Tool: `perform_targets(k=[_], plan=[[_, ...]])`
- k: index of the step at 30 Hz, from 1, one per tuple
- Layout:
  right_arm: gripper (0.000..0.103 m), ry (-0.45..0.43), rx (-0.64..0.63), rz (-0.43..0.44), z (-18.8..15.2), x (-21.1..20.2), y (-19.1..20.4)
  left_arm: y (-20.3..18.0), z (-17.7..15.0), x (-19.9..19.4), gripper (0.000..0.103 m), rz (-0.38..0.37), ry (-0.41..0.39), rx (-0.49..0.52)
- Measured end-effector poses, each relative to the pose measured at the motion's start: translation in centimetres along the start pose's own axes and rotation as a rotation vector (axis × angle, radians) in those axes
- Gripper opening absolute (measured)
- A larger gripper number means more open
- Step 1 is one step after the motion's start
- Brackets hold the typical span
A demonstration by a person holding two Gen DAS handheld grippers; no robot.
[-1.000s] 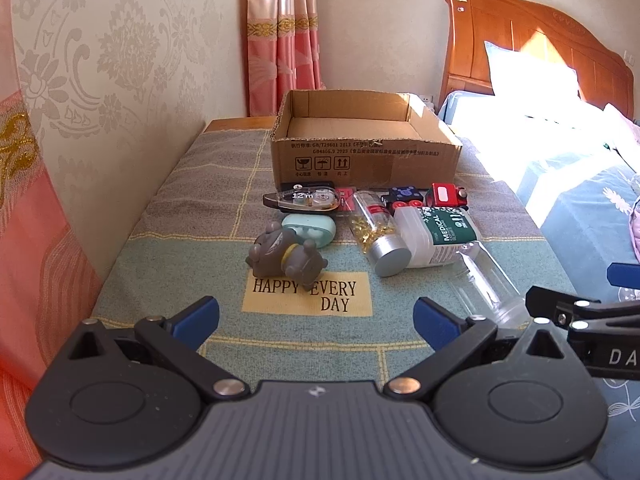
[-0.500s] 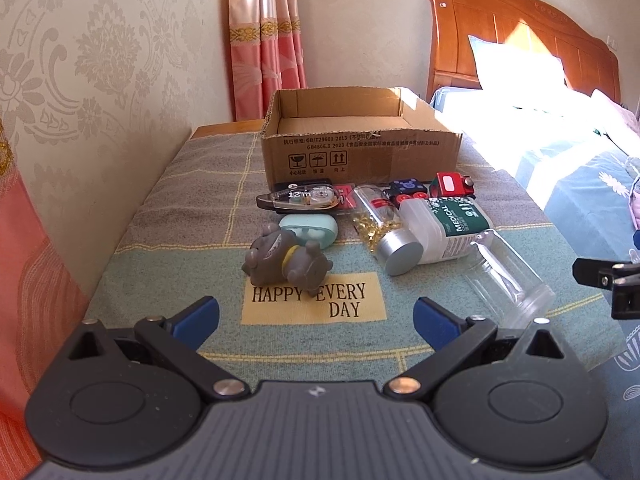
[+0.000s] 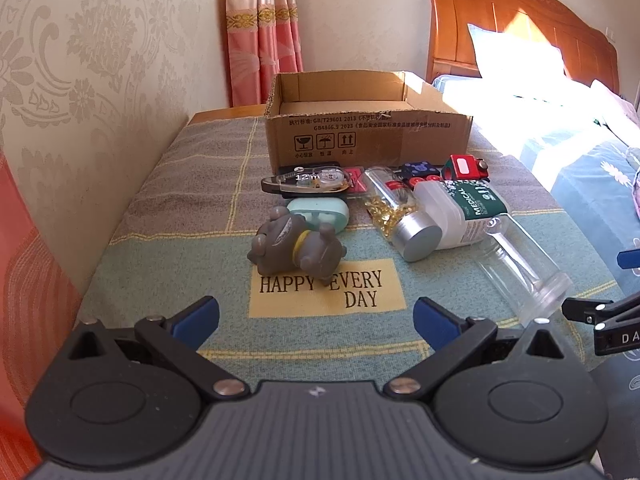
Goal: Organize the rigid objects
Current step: 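Close the right tool on the clear plastic jar while the left tool approaches the grey toy figure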
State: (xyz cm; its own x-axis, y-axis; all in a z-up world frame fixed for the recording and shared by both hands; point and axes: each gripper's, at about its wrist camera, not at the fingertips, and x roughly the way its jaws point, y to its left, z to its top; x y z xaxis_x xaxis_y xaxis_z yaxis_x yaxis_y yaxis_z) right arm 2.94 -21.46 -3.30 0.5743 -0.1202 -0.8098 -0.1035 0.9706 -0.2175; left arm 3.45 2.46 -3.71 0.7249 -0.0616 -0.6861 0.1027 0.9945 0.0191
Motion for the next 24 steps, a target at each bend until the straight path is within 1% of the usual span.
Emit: perform_targets(k=[5, 11, 15, 19, 24], plan=[[0.103, 0.000, -0.076, 0.069, 0.9, 0.0, 2.2, 0.6, 0.1, 0.5, 0.102, -0.008, 0.008, -0.016], [0.103, 0.000, -0.166, 0.049, 1.6, 0.4, 4.0, 1.3, -0.1, 1.1, 0.102, -0.007, 0.024, -0.031], [0.103, -0.012, -0.217, 0.041, 1.4, -0.1, 3.4, 1.3, 0.0, 1.4, 0.102, -0.022, 0.025, -0.028], [0.103, -0.031, -0.326, 0.016, 1.4, 0.0, 3.5, 1.0, 0.2, 1.6, 0.102, -0.036, 0.021, -0.022], [0.103, -0.055, -0.443, 0.045, 2.1, 0.6, 4.6, 1.0, 0.2, 1.7, 0.102, -0.043, 0.025, -0.026]])
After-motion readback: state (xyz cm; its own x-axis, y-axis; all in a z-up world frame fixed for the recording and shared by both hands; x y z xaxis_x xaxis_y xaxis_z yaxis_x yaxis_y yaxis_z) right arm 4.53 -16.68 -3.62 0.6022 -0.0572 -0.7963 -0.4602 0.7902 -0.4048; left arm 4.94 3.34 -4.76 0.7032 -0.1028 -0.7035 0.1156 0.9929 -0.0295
